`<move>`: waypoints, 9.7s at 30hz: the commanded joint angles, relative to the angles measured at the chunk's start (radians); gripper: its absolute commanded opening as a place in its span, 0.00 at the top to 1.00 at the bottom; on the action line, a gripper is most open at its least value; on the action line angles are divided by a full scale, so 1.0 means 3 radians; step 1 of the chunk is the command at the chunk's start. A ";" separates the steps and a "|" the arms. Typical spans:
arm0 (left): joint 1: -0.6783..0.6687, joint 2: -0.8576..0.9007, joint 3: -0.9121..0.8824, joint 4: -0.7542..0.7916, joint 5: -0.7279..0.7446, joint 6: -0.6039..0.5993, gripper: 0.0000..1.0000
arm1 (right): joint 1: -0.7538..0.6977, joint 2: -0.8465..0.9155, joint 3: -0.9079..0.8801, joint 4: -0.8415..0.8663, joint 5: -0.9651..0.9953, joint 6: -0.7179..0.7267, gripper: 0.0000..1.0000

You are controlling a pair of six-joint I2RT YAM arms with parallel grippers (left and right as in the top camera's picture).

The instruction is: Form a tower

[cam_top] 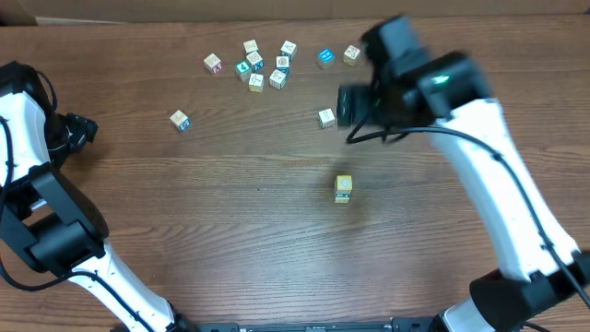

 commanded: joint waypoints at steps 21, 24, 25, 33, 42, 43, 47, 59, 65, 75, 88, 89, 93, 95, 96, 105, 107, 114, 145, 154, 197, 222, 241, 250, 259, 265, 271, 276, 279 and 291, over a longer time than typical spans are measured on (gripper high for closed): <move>-0.0045 0.0023 0.0050 0.0003 -0.0029 0.0064 0.00 | -0.0203 0.0769 0.0716 0.0537 0.0029 -0.0306 0.00; -0.0045 0.0023 0.0050 0.0004 -0.0029 0.0064 0.00 | -0.0203 0.0978 0.0716 0.0585 0.0029 -0.0306 0.00; -0.0045 0.0023 0.0050 0.0003 -0.0029 0.0064 0.01 | -0.0203 0.1043 0.0716 0.0600 0.0029 -0.0306 0.00; -0.0045 0.0023 0.0050 0.0003 -0.0029 0.0064 0.01 | -0.0203 0.1417 0.0669 0.0763 0.0029 -0.0306 0.00; -0.0045 0.0023 0.0050 0.0004 -0.0029 0.0062 0.00 | -0.0203 0.1500 0.0654 0.0875 0.0027 -0.0305 0.00; -0.0045 0.0023 0.0050 0.0004 -0.0029 0.0064 0.00 | -0.0203 0.1502 0.0654 0.0881 0.0028 -0.0305 0.00; -0.0045 0.0023 0.0051 0.0004 -0.0029 0.0064 0.01 | -0.0203 0.1526 0.0650 0.0950 0.0028 -0.0306 0.00; -0.0045 0.0023 0.0050 0.0004 -0.0029 0.0062 0.01 | -0.0178 0.1916 0.0650 0.1052 0.0025 -0.0305 0.01; -0.0045 0.0023 0.0051 0.0004 -0.0029 0.0064 0.01 | -0.0155 0.2132 0.0643 0.1026 0.0025 -0.0304 0.12; -0.0045 0.0023 0.0051 0.0004 -0.0029 0.0064 0.00 | -0.0149 0.2230 0.0546 0.0947 -0.0263 -0.0295 0.33; -0.0045 0.0023 0.0050 0.0004 -0.0029 0.0064 0.01 | -0.0071 0.2230 0.0062 0.1368 -0.0245 -0.0296 0.36; -0.0045 0.0023 0.0050 0.0004 -0.0029 0.0064 0.01 | -0.0071 0.2230 0.0051 0.1385 -0.0216 -0.0296 0.36; -0.0045 0.0023 0.0050 0.0004 -0.0029 0.0064 0.00 | -0.0071 0.2230 0.0048 0.1399 -0.0071 -0.0296 0.37; -0.0045 0.0023 0.0050 0.0004 -0.0029 0.0064 0.00 | -0.0071 0.2230 0.0048 0.1411 -0.0006 -0.0298 0.36; -0.0045 0.0023 0.0051 0.0004 -0.0029 0.0064 0.00 | -0.0071 0.2230 0.0050 0.1414 0.0001 -0.0304 0.36; -0.0045 0.0023 0.0051 0.0004 -0.0029 0.0064 0.00 | -0.0071 0.2229 0.0184 0.1357 0.0000 -0.0308 0.30; -0.0045 0.0023 0.0050 0.0004 -0.0029 0.0064 0.00 | -0.0071 0.2229 0.0238 0.1345 0.0000 -0.0306 0.30; -0.0045 0.0023 0.0050 0.0004 -0.0029 0.0062 0.01 | -0.0071 0.2229 0.0264 0.1347 -0.0001 -0.0305 0.09; -0.0045 0.0023 0.0051 0.0008 -0.0029 0.0062 0.00 | -0.0071 0.2204 0.0313 0.1280 0.0001 -0.0460 0.53; -0.0045 0.0023 0.0050 0.0006 -0.0029 0.0062 0.00 | -0.0071 0.2204 0.0401 0.1250 0.0001 -0.0459 0.54; -0.0045 0.0023 0.0050 0.0006 -0.0029 0.0064 0.00 | -0.0071 0.2205 0.0389 0.1081 -0.0001 -0.0482 0.64; -0.0045 0.0023 0.0050 0.0006 -0.0029 0.0064 0.01 | -0.0071 0.2211 0.0389 0.1057 -0.0095 -0.0482 0.67; -0.0045 0.0023 0.0050 0.0006 -0.0029 0.0064 0.00 | -0.0071 0.2218 0.0389 0.1041 -0.0086 -0.0482 0.59; -0.0045 0.0023 0.0050 0.0006 -0.0029 0.0064 0.00 | -0.0071 0.2218 0.0389 0.1041 -0.0086 -0.0482 0.69; -0.0045 0.0023 0.0050 0.0006 -0.0029 0.0064 0.00 | -0.0071 0.2218 0.0389 0.1043 -0.0088 -0.0481 0.65; -0.0045 0.0023 0.0050 0.0006 -0.0029 0.0064 0.01 | -0.0071 0.2218 0.0389 0.1047 -0.0088 -0.0481 0.55; -0.0045 0.0023 0.0050 0.0006 -0.0029 0.0064 0.01 | -0.0071 0.2218 0.0389 0.1067 -0.0086 -0.0481 0.56; -0.0045 0.0023 0.0050 0.0006 -0.0029 0.0064 0.00 | -0.0071 0.2218 0.0389 0.1074 -0.0088 -0.0481 0.56; -0.0045 0.0023 0.0050 0.0006 -0.0029 0.0064 0.00 | -0.0071 0.2219 0.0389 0.1076 -0.0086 -0.0481 0.56; -0.0045 0.0023 0.0050 0.0006 -0.0029 0.0064 0.01 | -0.0071 0.2220 0.0276 0.1189 -0.0086 -0.0479 0.53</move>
